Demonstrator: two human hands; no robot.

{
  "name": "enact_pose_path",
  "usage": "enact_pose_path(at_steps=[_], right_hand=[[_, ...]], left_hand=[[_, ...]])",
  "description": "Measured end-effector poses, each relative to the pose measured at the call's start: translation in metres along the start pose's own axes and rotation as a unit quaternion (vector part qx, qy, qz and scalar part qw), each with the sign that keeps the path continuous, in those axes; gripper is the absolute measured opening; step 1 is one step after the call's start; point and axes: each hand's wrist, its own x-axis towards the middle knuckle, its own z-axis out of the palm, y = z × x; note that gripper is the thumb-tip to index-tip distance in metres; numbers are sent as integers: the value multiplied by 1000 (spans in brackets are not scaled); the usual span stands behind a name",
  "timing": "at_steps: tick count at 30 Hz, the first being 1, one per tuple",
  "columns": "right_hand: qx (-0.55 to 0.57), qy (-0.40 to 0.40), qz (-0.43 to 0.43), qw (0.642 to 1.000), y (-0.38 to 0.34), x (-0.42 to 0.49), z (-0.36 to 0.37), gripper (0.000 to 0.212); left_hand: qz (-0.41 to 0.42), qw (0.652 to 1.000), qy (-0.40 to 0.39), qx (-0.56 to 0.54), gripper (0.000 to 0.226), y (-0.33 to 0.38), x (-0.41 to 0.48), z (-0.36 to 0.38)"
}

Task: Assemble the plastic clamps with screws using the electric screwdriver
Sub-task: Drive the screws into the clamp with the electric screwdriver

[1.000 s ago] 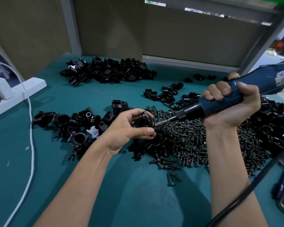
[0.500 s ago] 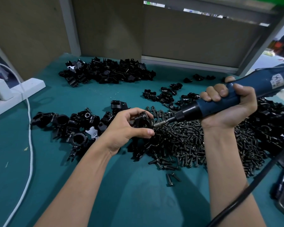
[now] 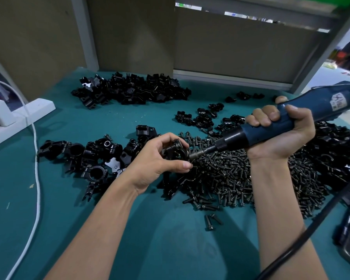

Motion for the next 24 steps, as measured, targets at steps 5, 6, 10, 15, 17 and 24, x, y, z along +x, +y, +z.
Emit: enact_pose_path(at_steps=[5,6,10,15,17,24], right_hand=[[-3,0,-2,1000,1,-1,0,13],[-1,0,-1,1000,1,-1,0,13],[-2,-1,-2,1000,-1,-1,0,13],[-3,3,-1,1000,-1,-1,0,12],[-5,4,0,1000,-1,-2,1,12],[-5,7,-4,1000,0,-2,1,11]], left_hand=[[7,999,0,32,36,1,0,0],[7,1000,1,27,36,1,-1,0],[13,999,2,43,37,1,0,1],[6,1000,1,29,38,1,1,0],[7,1000,0,27,39,1,1,0],[6,1000,1,25,40,1,2,1]])
